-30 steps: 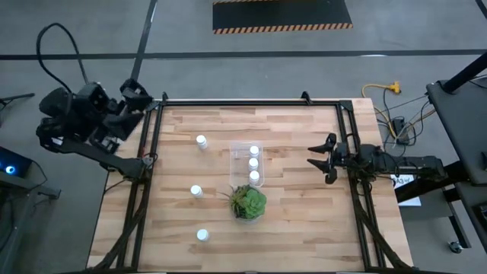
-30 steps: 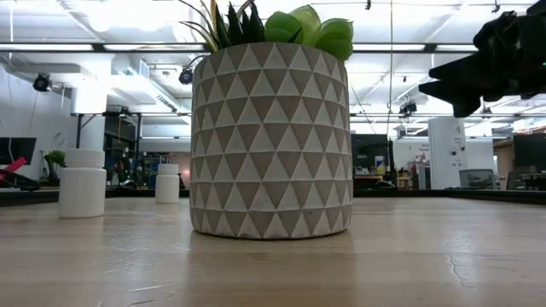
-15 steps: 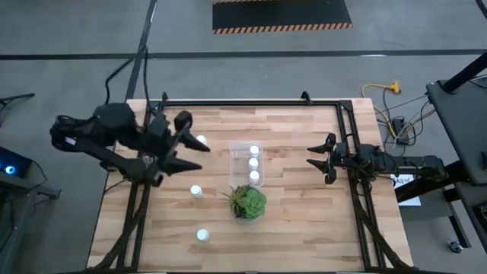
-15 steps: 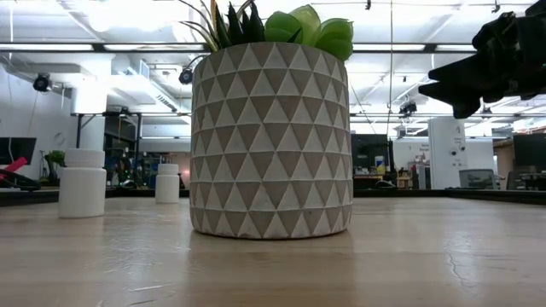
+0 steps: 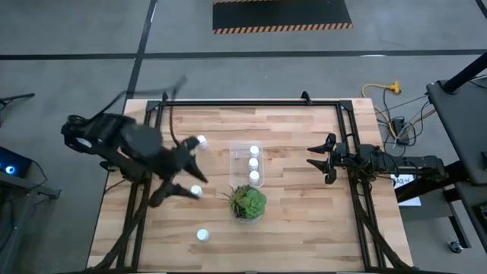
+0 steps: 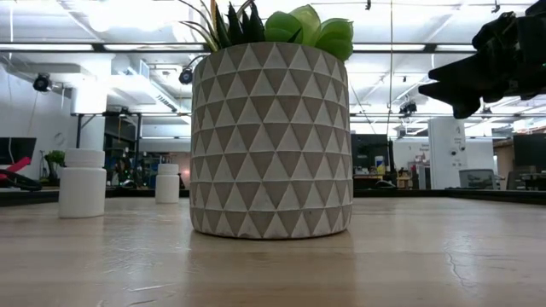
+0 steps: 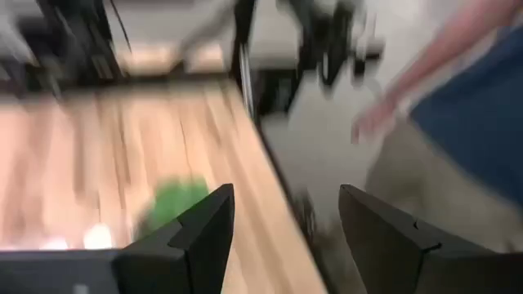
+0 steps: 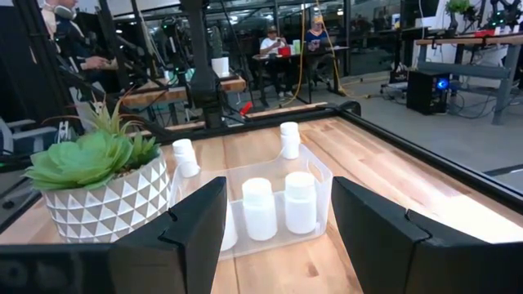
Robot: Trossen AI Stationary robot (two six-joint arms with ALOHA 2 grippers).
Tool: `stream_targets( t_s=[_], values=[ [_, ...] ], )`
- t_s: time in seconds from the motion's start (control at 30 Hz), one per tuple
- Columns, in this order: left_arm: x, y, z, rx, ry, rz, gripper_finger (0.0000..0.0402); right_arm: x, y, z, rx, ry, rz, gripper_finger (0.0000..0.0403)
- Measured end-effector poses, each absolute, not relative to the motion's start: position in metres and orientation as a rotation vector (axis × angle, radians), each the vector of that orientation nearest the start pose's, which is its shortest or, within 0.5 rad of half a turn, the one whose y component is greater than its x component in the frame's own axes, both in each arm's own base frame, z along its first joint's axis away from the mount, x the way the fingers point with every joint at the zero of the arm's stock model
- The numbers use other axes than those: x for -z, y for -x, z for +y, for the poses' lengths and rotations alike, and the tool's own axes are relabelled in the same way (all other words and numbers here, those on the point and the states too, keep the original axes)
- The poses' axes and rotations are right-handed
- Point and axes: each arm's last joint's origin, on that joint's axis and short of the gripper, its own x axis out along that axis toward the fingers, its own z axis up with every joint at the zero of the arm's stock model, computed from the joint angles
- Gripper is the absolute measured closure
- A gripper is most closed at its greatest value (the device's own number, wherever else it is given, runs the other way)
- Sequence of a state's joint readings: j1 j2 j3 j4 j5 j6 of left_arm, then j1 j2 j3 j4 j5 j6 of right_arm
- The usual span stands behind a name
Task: Pick and place pill bottles into a basket
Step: Put the white pill bottle into the transparent bin
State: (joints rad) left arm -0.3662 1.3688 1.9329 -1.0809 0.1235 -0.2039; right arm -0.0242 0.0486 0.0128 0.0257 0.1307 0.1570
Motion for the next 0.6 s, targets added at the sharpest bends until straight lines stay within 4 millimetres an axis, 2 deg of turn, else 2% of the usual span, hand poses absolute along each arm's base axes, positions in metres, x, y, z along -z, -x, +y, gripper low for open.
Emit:
stream_targets(
  t_s=[0.3, 0.4, 0.6],
  values=[
    [-0.439, -0.232, -0.120, 0.440, 0.026, 0.996, 0.0198, -0.167, -0.100, -0.006, 0.155, -0.156, -0.002, 0.0193],
    [-0.420, -0.242, -0.130, 0.396, 0.047, 1.125, 0.0198, -0.167, -0.100, -0.006, 0.156, -0.156, -0.002, 0.0193],
    [-0.388, -0.252, -0.145, 0.387, 0.027, 1.268, 0.0198, -0.167, -0.100, -0.006, 0.155, -0.156, -0.002, 0.0193]
  ],
)
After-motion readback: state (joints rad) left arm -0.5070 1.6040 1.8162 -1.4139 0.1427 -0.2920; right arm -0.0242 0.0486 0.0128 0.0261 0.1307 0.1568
